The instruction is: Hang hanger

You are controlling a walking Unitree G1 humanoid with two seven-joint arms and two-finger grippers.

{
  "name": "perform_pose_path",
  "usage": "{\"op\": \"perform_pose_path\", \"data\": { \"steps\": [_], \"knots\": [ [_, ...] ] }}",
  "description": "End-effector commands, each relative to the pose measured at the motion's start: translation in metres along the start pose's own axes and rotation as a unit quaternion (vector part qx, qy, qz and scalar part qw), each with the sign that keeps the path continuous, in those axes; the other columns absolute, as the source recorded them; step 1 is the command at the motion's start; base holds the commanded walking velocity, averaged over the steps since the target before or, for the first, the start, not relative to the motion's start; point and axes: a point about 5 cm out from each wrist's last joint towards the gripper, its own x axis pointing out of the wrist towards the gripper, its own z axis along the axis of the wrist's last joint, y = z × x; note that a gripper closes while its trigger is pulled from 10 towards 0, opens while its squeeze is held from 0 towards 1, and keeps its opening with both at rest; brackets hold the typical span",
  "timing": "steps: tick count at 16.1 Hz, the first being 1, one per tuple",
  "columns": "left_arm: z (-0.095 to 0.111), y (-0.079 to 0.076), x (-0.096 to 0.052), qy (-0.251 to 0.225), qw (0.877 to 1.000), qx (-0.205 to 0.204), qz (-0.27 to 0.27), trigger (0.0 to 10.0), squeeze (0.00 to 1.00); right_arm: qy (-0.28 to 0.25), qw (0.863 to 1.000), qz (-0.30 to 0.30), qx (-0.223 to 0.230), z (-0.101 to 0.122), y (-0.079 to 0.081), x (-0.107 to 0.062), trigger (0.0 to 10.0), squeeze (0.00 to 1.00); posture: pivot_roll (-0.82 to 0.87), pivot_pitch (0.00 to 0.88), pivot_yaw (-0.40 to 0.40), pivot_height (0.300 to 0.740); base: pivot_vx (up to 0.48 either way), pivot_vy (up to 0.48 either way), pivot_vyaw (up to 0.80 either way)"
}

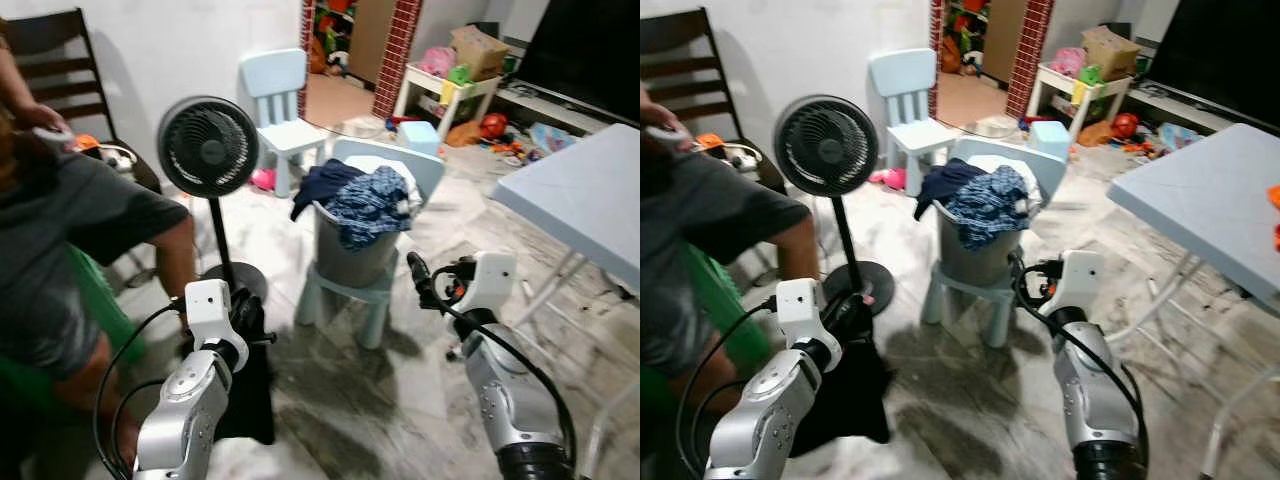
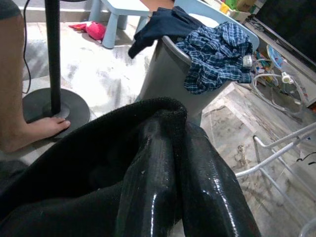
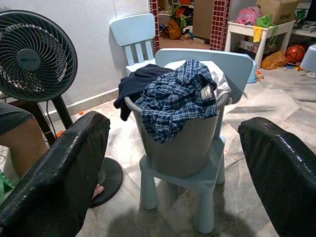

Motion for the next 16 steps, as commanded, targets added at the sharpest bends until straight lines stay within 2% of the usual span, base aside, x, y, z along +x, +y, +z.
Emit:
{"op": "perform_pose_path", "data": {
  "steps": [1,7,16],
  "knots": [
    [0.0093,-0.0078,0.0007,-0.024,0.999,0.000,-0.020,10.0,0.00,-0.003,1.000,0.000,-0.001,0.0032,0.0001,0.0021,10.0,0.00,-0.06,0.000,-0.075,0.740,0.000,0.000,-0.80],
    [0.0111,-0.0123,0.0035,-0.027,0.999,-0.004,-0.030,10.0,0.00,-0.008,1.000,0.004,-0.004,0.0054,0.0001,0.0033,10.0,0.00,-0.08,0.000,-0.070,0.740,0.000,0.000,-0.80],
    [0.0080,-0.0110,0.0021,-0.022,0.999,-0.007,-0.030,10.0,0.00,-0.001,1.000,0.009,-0.005,0.0017,0.0035,0.0042,10.0,0.00,-0.07,0.000,-0.077,0.740,0.000,0.000,-0.76]
  ]
}}
